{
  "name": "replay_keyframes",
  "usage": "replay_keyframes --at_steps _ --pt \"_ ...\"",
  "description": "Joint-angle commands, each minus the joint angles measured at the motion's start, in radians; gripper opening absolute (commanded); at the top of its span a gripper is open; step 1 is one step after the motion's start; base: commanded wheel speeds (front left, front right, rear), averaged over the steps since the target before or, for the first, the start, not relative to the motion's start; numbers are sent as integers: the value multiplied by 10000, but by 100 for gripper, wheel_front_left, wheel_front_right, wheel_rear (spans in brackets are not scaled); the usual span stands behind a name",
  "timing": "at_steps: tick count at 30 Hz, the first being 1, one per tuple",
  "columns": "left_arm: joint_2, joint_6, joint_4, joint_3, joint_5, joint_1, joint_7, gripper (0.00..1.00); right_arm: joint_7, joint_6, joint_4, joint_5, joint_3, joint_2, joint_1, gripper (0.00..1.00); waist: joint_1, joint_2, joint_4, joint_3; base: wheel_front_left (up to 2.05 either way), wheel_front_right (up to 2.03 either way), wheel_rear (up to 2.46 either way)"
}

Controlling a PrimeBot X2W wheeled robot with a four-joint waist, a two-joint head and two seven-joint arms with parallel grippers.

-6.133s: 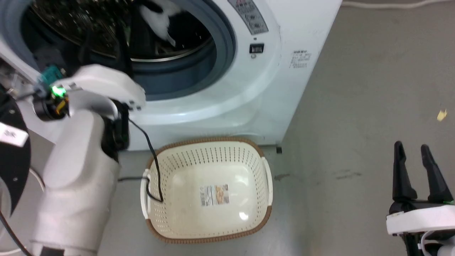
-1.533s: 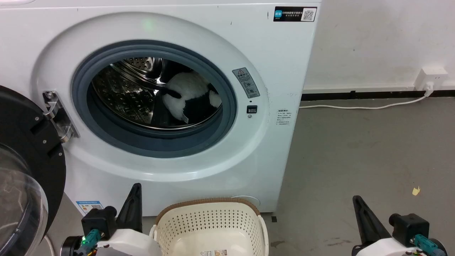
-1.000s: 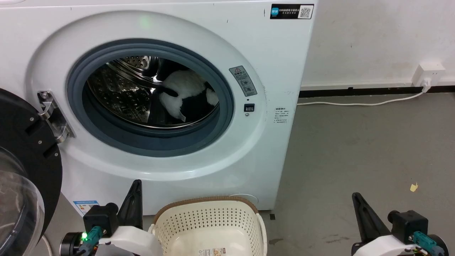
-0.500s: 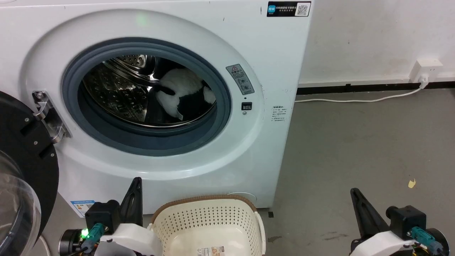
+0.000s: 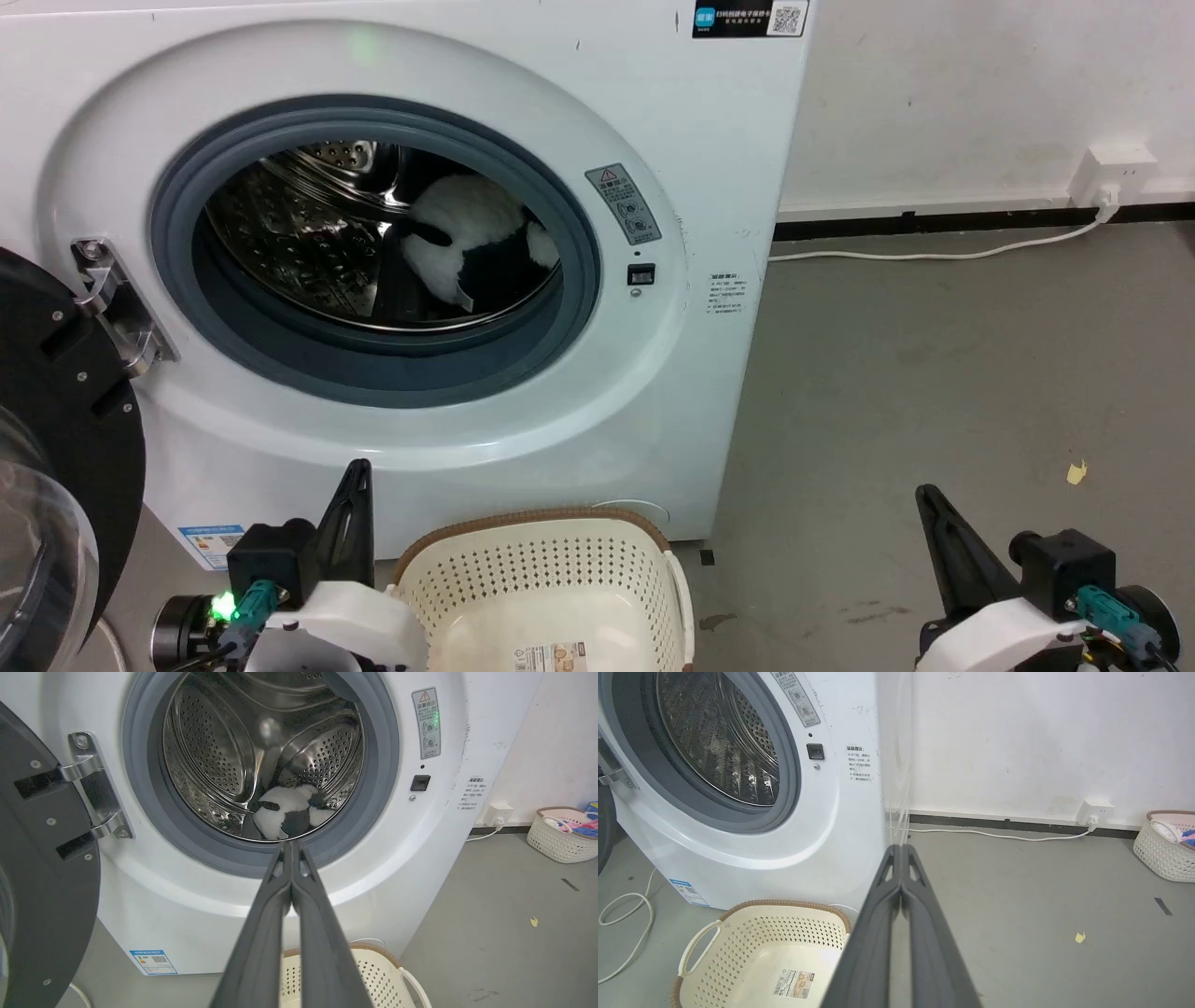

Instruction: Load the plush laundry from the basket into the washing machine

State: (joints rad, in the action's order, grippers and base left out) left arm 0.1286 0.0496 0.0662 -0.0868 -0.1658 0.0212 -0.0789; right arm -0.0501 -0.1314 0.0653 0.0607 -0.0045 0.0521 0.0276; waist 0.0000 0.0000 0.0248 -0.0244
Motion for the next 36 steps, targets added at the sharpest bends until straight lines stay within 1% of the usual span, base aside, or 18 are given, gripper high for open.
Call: replay_keyframes --at_steps 1,36 --pt "-92 -62 -99 74 171 -148 65 0 46 5 -93 -91 13 -14 -125 0 0 0 -9 10 0 0 0" --pt "-752 -476 -637 832 1591 -209 757 0 481 7 -628 -584 44 -18 -269 0 0 0 -238 234 0 0 0"
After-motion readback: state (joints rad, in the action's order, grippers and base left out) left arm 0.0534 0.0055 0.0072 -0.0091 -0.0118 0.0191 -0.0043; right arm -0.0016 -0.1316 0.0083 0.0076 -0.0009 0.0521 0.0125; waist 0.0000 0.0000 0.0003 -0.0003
